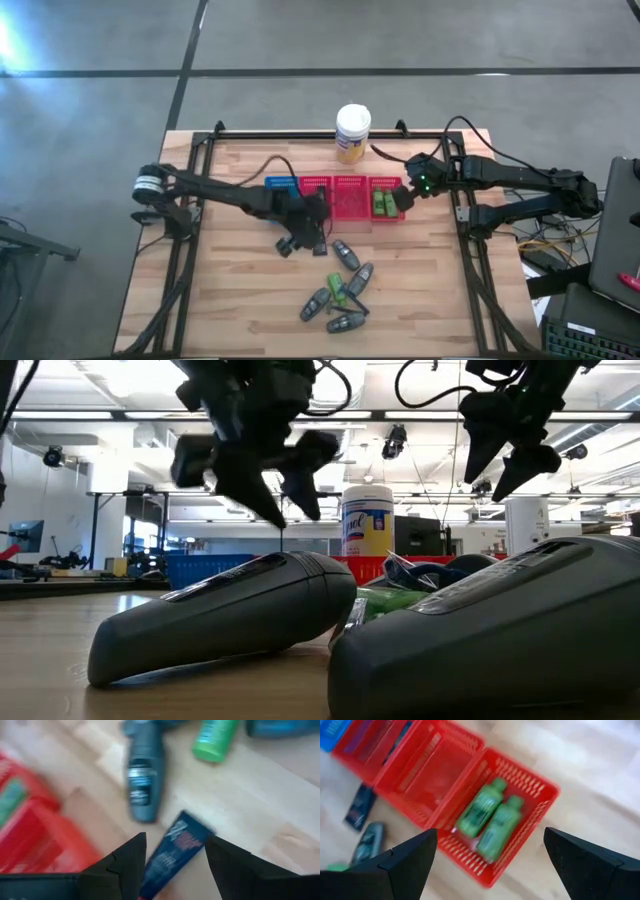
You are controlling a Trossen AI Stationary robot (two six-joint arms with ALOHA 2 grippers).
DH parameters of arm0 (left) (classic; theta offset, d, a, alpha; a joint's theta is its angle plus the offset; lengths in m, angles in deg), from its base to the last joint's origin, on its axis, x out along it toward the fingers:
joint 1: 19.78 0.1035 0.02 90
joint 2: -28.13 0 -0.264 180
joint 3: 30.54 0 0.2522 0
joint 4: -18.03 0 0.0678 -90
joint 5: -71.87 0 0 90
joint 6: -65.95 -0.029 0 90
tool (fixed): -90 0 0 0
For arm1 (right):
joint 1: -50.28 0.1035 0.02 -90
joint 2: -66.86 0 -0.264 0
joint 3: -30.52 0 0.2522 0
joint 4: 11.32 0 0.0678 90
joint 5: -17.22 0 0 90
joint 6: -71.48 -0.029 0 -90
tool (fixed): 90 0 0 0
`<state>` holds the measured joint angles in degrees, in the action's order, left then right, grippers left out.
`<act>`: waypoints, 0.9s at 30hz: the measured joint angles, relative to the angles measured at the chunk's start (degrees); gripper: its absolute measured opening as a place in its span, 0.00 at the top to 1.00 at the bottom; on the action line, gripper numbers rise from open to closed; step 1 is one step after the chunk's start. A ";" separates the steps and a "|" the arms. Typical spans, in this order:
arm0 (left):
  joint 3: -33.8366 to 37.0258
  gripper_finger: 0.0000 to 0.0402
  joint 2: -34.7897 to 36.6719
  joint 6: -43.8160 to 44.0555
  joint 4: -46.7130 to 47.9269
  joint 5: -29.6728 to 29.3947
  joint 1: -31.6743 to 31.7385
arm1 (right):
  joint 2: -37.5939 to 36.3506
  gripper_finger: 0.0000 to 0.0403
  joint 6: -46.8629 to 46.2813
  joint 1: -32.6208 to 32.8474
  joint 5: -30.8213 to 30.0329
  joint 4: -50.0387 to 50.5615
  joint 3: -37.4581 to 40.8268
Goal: Pick & Place Travel size toiletries
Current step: Put the blue shave cream into the left red bin
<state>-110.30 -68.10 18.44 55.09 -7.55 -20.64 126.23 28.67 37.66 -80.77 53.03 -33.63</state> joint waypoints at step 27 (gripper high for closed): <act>-2.36 0.48 -10.38 -4.59 2.25 -1.02 2.89 | 0.00 0.10 -3.55 3.77 3.02 -0.17 0.04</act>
<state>-112.66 -78.48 13.86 57.34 -8.57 -17.76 126.23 25.12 41.43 -77.74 52.86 -33.59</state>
